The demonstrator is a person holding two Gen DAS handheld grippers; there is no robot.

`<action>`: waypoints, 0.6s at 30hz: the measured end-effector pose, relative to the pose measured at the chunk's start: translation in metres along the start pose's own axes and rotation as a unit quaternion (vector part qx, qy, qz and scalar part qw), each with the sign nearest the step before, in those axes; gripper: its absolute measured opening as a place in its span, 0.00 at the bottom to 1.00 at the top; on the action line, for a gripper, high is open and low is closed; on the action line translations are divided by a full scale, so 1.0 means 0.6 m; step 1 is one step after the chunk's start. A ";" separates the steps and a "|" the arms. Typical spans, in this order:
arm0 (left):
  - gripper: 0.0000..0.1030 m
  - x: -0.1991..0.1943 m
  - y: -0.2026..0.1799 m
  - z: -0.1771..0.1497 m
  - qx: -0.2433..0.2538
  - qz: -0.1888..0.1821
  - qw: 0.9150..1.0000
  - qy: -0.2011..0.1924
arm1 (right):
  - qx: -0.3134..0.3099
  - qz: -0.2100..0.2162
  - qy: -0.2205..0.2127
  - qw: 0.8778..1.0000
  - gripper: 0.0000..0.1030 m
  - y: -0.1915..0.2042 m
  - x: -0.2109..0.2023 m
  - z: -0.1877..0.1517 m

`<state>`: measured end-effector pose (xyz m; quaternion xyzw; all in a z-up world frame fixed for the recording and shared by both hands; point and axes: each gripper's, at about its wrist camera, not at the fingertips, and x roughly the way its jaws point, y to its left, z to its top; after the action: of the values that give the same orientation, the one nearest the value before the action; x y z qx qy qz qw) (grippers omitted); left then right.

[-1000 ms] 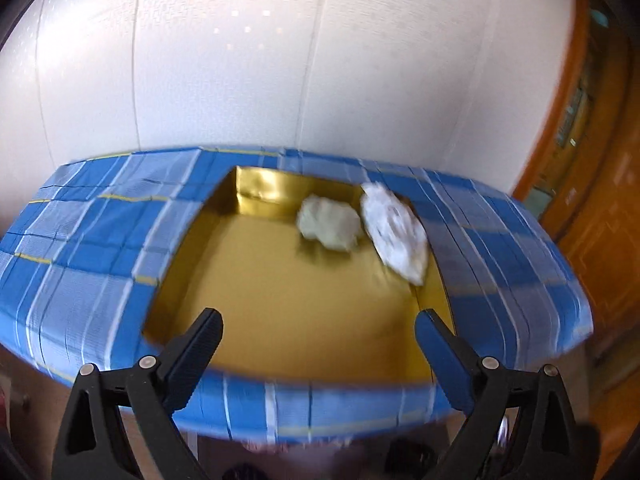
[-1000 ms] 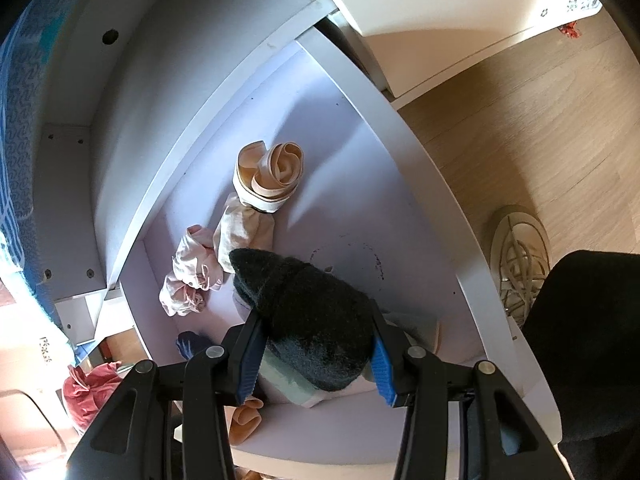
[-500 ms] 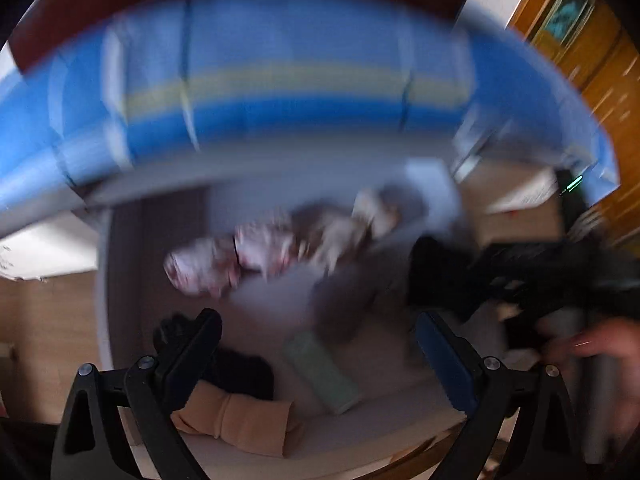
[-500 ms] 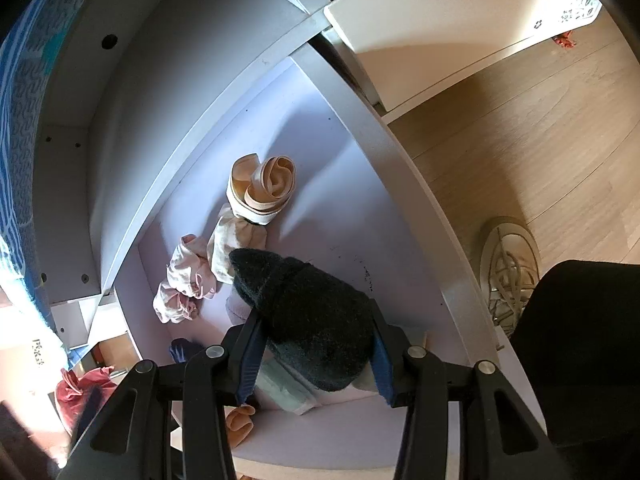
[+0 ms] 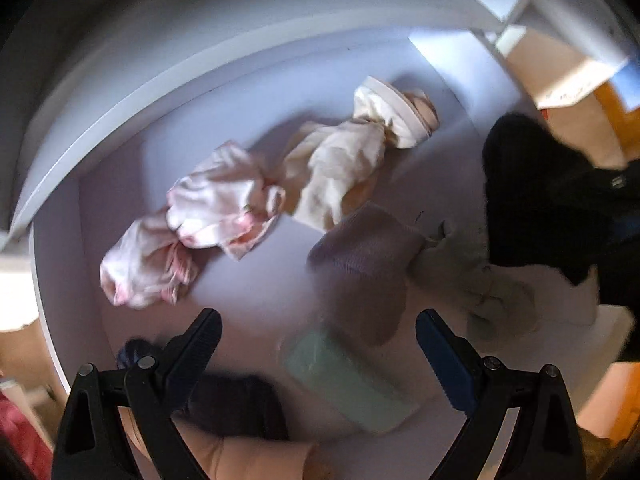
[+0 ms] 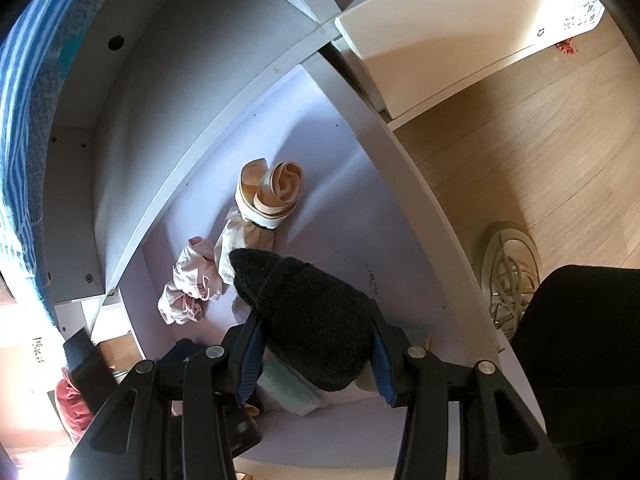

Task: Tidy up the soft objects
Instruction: 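Move the left tool back down over the drawer of clothes, then grasp the grey sock with purple stitching using the left tool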

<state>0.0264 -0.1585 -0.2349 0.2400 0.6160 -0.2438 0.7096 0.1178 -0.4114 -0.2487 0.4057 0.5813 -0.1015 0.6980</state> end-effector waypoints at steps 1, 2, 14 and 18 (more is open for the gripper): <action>0.89 0.007 -0.006 0.003 0.010 0.000 1.000 0.003 | 0.001 0.000 0.000 1.000 0.45 -0.001 0.000 0.001; 0.86 0.012 -0.010 0.005 0.016 0.000 1.000 0.005 | 0.001 0.000 0.001 1.000 0.45 -0.001 0.001 0.001; 0.43 0.060 -0.038 0.004 0.040 -0.021 0.999 0.023 | 0.001 -0.009 0.012 1.000 0.45 -0.002 0.018 -0.004; 0.41 0.061 -0.025 -0.024 0.036 -0.033 0.998 0.027 | 0.001 -0.013 0.015 1.000 0.45 -0.001 0.023 -0.006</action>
<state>0.0104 -0.1625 -0.2736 0.2517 0.6330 -0.2822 0.6755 0.1189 -0.4049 -0.2613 0.4003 0.5964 -0.1049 0.6878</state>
